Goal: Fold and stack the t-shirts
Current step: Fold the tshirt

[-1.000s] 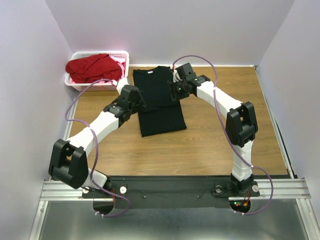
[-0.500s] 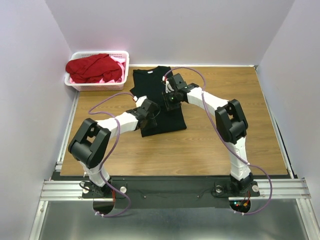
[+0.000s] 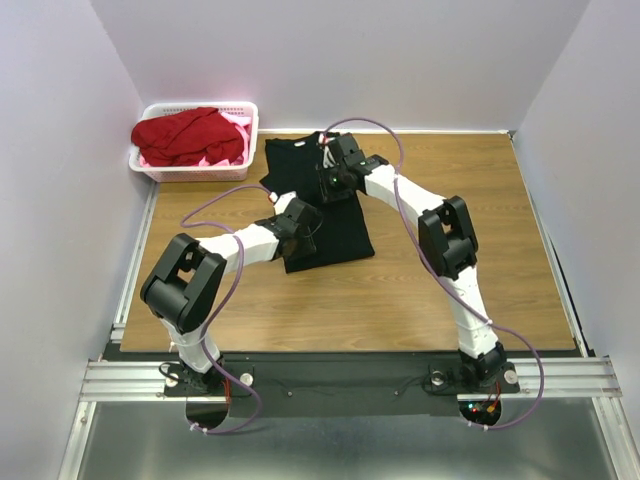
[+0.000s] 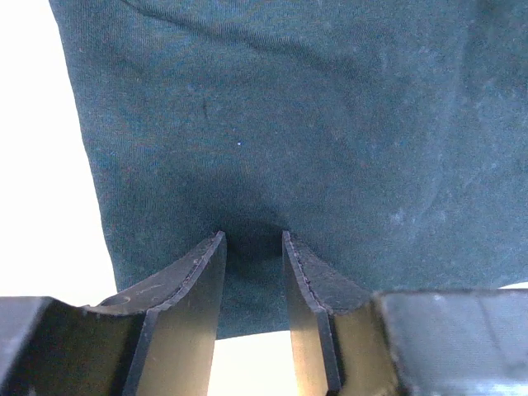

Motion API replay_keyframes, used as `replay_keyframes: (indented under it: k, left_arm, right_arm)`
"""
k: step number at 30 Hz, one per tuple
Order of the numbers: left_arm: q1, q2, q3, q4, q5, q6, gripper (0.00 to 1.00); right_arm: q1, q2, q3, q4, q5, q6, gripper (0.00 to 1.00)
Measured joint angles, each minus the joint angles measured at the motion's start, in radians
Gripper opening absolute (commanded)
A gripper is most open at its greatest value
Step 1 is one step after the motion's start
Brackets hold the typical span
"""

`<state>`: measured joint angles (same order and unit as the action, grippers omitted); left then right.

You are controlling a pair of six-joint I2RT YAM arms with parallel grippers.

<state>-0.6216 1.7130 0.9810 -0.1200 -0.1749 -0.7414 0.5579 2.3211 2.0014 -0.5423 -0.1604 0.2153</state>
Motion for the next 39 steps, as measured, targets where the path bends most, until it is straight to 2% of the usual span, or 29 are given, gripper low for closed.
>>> replay_keyframes:
  k: [6,11,14,20,24,30,34,39]
  left_arm:
    - [0.000,0.000,0.000,0.001,0.001,0.001,0.45]
    - [-0.001,-0.007,0.000,-0.008,-0.003,0.001,0.53]
    - [-0.003,-0.039,0.000,-0.039,-0.021,0.005,0.62]
    - [-0.005,-0.156,0.003,-0.071,-0.055,0.024,0.62]
    - [-0.006,-0.158,0.013,-0.068,-0.044,0.036,0.57]
    - [-0.011,-0.101,-0.005,-0.048,-0.013,0.040,0.53]
    - [-0.020,-0.055,-0.053,-0.030,-0.002,0.037,0.52]
    - [-0.036,-0.079,-0.099,0.019,0.006,0.014,0.52]
  right_arm:
    - [-0.026,0.070,0.196,0.022,0.060,0.021,0.41]
    - [-0.064,0.058,0.192,0.032,0.083,0.029,0.42]
    - [-0.087,-0.053,0.018,0.040,0.082,0.055,0.42]
    - [-0.096,-0.344,-0.356,0.035,0.052,0.115,0.41]
    - [-0.092,-0.470,-0.538,0.055,0.004,0.147,0.33]
    - [-0.092,-0.500,-0.782,0.119,-0.046,0.195,0.20]
    - [-0.096,-0.509,-0.897,0.179,-0.049,0.227,0.18]
    - [-0.097,-0.595,-1.038,0.298,-0.032,0.282,0.18]
